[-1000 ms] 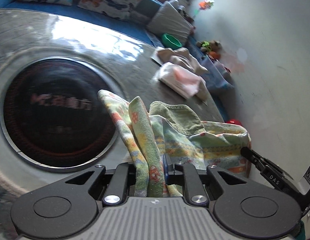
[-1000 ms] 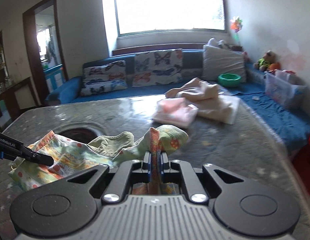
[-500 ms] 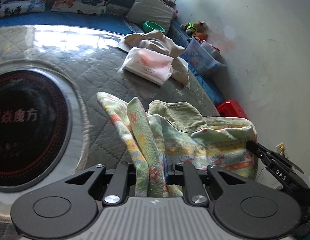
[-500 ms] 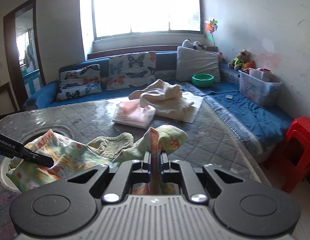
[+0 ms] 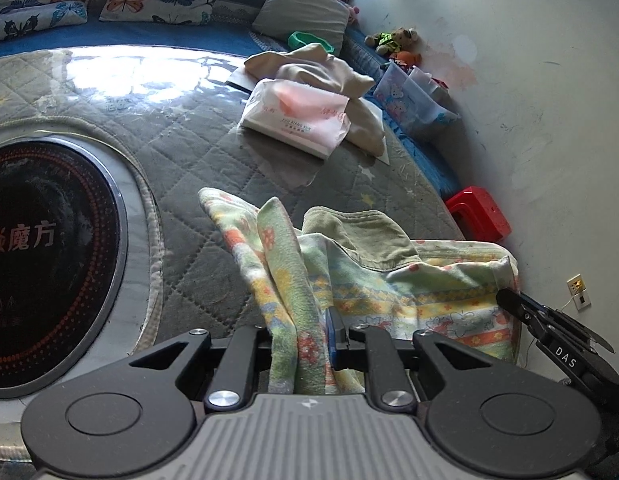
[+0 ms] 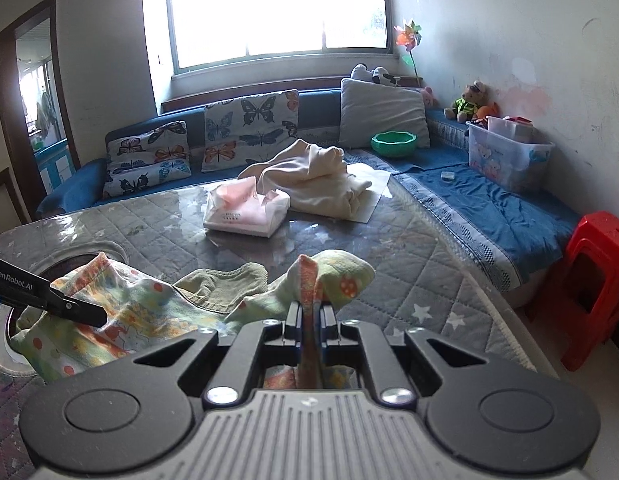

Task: Fold clothes
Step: 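Lift the folded green shirt with both grippers and carry it off the hob, then lower the shirt onto the table beside the hob and open both grippers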

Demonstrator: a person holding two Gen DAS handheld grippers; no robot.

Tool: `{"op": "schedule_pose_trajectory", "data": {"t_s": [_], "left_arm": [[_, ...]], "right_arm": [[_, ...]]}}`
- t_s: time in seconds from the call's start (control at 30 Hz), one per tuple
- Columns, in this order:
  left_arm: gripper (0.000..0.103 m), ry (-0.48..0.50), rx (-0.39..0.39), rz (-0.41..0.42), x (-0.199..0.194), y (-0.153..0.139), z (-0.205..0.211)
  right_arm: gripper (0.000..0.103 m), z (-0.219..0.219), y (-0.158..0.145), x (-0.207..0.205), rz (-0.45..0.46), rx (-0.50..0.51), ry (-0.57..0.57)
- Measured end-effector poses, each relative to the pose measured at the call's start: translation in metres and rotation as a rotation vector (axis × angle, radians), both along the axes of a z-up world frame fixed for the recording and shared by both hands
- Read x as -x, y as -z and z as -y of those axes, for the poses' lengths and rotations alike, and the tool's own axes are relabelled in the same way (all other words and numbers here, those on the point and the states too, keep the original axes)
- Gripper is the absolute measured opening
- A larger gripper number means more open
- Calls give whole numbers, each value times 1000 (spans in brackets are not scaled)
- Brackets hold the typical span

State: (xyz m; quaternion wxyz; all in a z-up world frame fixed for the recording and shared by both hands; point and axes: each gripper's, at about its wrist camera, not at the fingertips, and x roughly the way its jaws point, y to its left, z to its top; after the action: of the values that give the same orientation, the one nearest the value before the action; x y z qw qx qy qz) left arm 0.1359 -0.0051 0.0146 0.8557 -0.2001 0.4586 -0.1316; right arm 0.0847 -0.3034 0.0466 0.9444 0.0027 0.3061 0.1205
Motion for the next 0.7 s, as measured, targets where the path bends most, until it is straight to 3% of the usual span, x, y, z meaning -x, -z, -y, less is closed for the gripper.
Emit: {"op": "schedule_pose_trajectory", "data": {"t_s": [0.7], "left_arm": [[22,3,-58,-53,-6,18,2]], "right_arm": [[7,15,28,-8,-68,-1,50]]}}
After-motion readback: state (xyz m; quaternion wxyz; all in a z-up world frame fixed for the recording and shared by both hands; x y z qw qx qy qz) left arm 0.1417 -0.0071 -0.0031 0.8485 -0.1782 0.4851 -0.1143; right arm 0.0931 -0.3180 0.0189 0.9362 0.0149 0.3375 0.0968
